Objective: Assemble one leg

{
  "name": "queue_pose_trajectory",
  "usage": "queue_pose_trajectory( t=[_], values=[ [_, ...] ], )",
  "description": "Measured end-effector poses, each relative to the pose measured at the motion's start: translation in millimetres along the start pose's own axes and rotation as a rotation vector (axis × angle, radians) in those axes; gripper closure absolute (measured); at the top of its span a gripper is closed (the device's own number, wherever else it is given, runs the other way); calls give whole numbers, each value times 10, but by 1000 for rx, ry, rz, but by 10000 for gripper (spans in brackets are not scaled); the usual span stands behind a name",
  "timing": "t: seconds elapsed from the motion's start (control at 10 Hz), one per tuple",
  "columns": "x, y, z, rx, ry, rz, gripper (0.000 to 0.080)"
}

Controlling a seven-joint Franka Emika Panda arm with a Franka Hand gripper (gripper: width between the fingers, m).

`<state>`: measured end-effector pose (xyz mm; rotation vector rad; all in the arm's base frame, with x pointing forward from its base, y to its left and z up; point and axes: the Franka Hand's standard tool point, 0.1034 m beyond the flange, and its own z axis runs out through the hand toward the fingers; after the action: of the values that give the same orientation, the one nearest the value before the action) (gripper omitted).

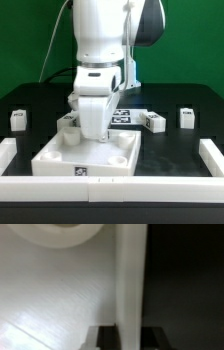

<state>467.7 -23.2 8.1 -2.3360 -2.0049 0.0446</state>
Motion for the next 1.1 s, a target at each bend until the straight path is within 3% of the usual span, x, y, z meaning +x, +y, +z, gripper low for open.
queue_pose_trajectory(
  t=[0.4,0.8,1.1],
  values=[
    [508,43,13,-12,-4,-81,732],
    [516,49,13,-13,-5,-86,733],
    [842,205,9,-35,3,-144,733]
  ],
)
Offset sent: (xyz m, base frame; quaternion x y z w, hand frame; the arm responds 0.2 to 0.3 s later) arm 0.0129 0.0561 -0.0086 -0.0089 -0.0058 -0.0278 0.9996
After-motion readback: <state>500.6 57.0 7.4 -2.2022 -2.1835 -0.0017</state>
